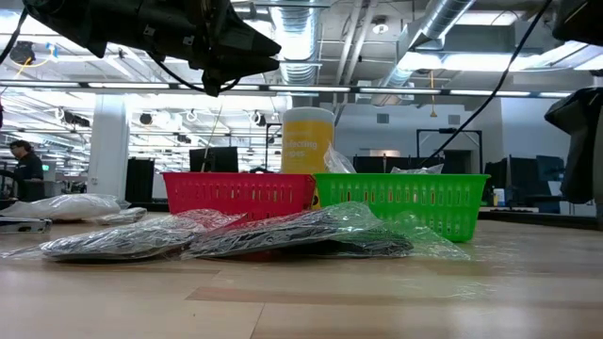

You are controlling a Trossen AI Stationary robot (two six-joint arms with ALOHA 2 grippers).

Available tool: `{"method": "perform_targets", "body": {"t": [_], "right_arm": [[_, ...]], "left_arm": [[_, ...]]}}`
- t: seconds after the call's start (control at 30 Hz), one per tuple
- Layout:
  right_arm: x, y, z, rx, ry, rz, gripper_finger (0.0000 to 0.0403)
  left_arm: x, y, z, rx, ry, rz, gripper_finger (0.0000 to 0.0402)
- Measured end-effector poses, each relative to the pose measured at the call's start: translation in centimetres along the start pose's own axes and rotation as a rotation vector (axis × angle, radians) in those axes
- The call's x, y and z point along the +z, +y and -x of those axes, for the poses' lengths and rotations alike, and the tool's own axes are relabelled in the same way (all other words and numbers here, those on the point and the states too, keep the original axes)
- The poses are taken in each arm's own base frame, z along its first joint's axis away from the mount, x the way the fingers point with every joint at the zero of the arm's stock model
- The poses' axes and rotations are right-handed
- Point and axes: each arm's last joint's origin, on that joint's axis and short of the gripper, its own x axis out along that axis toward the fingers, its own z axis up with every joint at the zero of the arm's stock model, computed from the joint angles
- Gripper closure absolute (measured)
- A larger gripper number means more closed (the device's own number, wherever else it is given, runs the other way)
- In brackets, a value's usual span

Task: Pick & Place Travel size toiletries
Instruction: Put the deodorant into the right green bin

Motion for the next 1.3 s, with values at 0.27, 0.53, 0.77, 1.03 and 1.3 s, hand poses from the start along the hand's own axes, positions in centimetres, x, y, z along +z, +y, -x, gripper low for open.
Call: {"method": "perform_targets", "body": {"t": [0.27, 0.53, 0.77, 1.03, 1.3], "right_arm": [[0.0, 0.0, 0.0, -0.008, 0.001, 0.005, 0.0173], [-0.2, -0.2, 0.0, -0.02, 0.021, 0.012, 0.0262], [0.1, -0.3, 0.5, -0.001, 0.021, 0.006, 0.0278], [0.2, -0.6, 1.1, 0.003, 0.03, 0.011, 0.0294], [0.5, -1.0, 1.0, -0.012, 0.034, 0.016, 0.0303]], "left_arm": [[0.0, 0.0, 0.0, 0.0, 0.004, -0.001, 0.0275], [-0.1, 0.0, 0.0, 0.001, 0.007, -0.002, 0.0275], [-0.1, 0.0, 0.0, 0.0, 0.008, -0.003, 0.0275], [-0.1, 0.0, 0.0, -0.002, 0.01, -0.003, 0.0275], [-0.1, 0.0, 0.0, -0.002, 0.01, -0.003, 0.0275]]}}
